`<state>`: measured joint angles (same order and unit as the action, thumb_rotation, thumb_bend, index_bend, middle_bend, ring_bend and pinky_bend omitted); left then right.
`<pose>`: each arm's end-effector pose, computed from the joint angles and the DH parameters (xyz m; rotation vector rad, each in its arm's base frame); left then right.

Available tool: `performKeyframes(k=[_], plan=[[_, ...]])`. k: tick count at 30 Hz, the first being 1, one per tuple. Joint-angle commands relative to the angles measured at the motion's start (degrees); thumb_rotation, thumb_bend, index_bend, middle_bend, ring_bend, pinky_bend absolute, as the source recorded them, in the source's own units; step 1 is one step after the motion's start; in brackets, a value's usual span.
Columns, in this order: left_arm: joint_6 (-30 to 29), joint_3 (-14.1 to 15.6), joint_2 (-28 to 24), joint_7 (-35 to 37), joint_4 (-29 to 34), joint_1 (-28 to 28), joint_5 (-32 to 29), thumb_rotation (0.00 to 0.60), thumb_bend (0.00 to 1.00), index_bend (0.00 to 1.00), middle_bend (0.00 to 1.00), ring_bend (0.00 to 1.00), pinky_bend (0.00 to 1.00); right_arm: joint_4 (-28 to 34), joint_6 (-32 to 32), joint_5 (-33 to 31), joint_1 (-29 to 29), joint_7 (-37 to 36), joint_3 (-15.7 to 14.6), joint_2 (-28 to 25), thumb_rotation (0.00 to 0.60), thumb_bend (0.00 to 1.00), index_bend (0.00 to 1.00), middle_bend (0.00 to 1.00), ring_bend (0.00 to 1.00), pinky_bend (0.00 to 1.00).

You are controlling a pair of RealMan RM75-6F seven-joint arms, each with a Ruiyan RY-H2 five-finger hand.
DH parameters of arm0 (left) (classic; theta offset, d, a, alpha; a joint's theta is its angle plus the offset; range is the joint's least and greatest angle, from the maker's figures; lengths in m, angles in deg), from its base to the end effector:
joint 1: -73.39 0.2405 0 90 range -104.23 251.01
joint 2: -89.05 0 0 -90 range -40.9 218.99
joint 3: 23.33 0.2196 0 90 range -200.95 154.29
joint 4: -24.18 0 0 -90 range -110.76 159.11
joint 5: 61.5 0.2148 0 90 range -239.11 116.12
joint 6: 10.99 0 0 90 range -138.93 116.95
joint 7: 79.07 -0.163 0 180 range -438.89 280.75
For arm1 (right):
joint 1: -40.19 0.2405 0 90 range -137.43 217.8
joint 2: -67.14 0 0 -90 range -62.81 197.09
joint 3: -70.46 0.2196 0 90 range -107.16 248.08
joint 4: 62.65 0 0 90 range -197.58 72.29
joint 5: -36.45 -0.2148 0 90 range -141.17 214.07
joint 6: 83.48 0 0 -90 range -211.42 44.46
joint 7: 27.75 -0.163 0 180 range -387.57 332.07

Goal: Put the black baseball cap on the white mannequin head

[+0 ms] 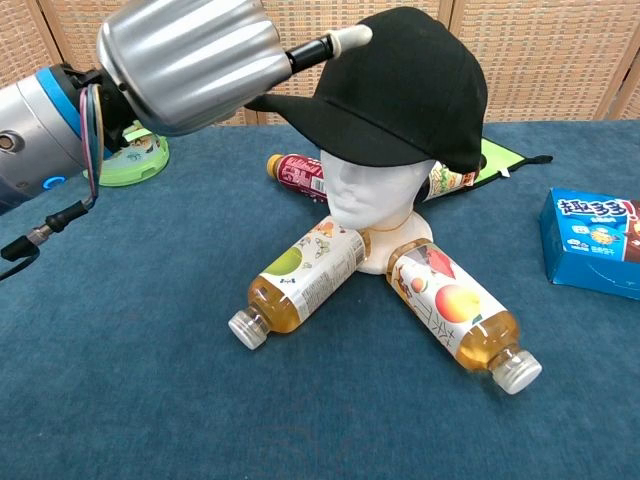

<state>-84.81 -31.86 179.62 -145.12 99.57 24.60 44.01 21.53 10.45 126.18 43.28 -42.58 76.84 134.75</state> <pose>-0.0182 0.3062 0.0010 -1.6608 0.7998 -0.8413 -0.2823 -0.1996 0.1629 1.2497 -0.8603 1.1923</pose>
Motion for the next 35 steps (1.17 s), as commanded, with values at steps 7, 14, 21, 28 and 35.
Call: performKeyframes(k=[7, 14, 21, 28, 35], plan=[[-3.94, 1.81, -1.36, 3.7, 1.27, 4.14, -0.53, 0.6, 0.0, 0.0, 0.8, 0.76, 0.64, 0.04, 0.1, 0.14, 0.01, 0.51, -0.03, 0.13, 0.6, 0.05, 0.0, 0.0, 0.0, 0.0], [-10.84, 3.21, -0.22, 11.81, 0.33, 9.99, -2.65, 0.6, 0.0, 0.0, 0.56, 0.57, 0.46, 0.07, -0.18, 0.08, 0.17, 1.48, -0.05, 0.4, 0.6, 0.05, 0.0, 0.0, 0.0, 0.0], [-19.48, 5.94, 0.1, 21.66, 3.26, 18.82, -6.08, 0.6, 0.0, 0.0, 0.25, 0.33, 0.24, 0.01, -0.43, 0.09, 0.38, 2.78, -0.04, 0.77, 0.6, 0.05, 0.0, 0.0, 0.0, 0.0], [-21.84, 10.34, -2.64, 31.64, 9.79, 27.42, -12.36, 0.6, 0.0, 0.0, 0.0, 0.0, 0.0, -0.31, -0.04, 0.98, 0.5, 5.18, -0.32, 1.42, 0.6, 0.05, 0.0, 0.0, 0.0, 0.0], [-21.55, 12.7, -8.12, 41.76, 13.41, 31.94, -15.55, 0.6, 0.0, 0.0, 0.0, 0.0, 0.0, -0.85, -0.48, 1.68, 0.9, 7.71, -0.69, 1.98, 0.6, 0.05, 0.0, 0.0, 0.0, 0.0]])
